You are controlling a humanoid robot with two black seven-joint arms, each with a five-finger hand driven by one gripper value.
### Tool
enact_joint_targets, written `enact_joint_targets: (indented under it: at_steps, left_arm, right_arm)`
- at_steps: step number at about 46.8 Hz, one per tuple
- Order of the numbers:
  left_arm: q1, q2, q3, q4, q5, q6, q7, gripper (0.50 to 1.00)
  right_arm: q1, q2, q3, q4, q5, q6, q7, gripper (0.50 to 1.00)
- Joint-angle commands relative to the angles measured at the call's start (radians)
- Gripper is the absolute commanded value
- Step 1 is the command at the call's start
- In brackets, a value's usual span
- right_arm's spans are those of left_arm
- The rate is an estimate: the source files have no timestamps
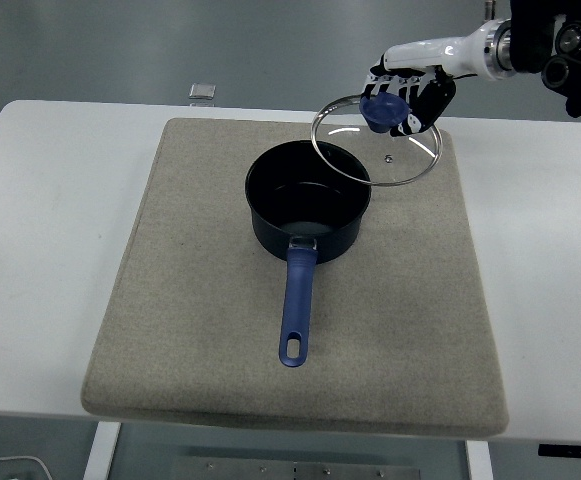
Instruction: Lift the pot lid and place it to the right of the pot.
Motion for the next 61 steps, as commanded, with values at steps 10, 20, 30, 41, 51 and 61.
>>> enact_joint_targets:
  at_steps: [10, 20, 30, 41, 51, 61]
  left_arm:
    - [0.000, 0.000, 0.001, 0.000, 0.000, 0.000, 0.000, 1.000]
    - [0.000, 0.000, 0.000, 0.000, 0.000, 0.000, 0.000, 1.000]
    - [0.000, 0.000, 0.001, 0.000, 0.000, 0.000, 0.002, 1.000]
    - [0.000, 0.000, 0.000, 0.000, 0.000, 0.000, 0.000, 1.000]
    - [0.000, 0.000, 0.000, 0.000, 0.000, 0.000, 0.000, 1.000]
    - [0.000, 0.000, 0.001, 0.000, 0.000, 0.000, 0.000, 1.000]
  right_arm:
    - [-0.046, -0.064, 0.000, -0.026, -0.008, 0.000, 0.001, 0.500]
    - [-0.075, -0.082, 0.000, -0.029, -0.017, -0.011, 0.002, 0.500]
    - [-0.122, -0.075, 0.001, -0.050, -0.020, -0.025, 0.008, 0.500]
    - [-0.182, -0.064, 0.000, -0.099, -0.021, -0.059, 0.024, 0.500]
    - [-0.230, -0.063, 0.000, -0.101, -0.021, -0.099, 0.030, 0.500]
    - [-0.250, -0.047, 0.006, -0.099, -0.020, -0.129, 0.028, 0.500]
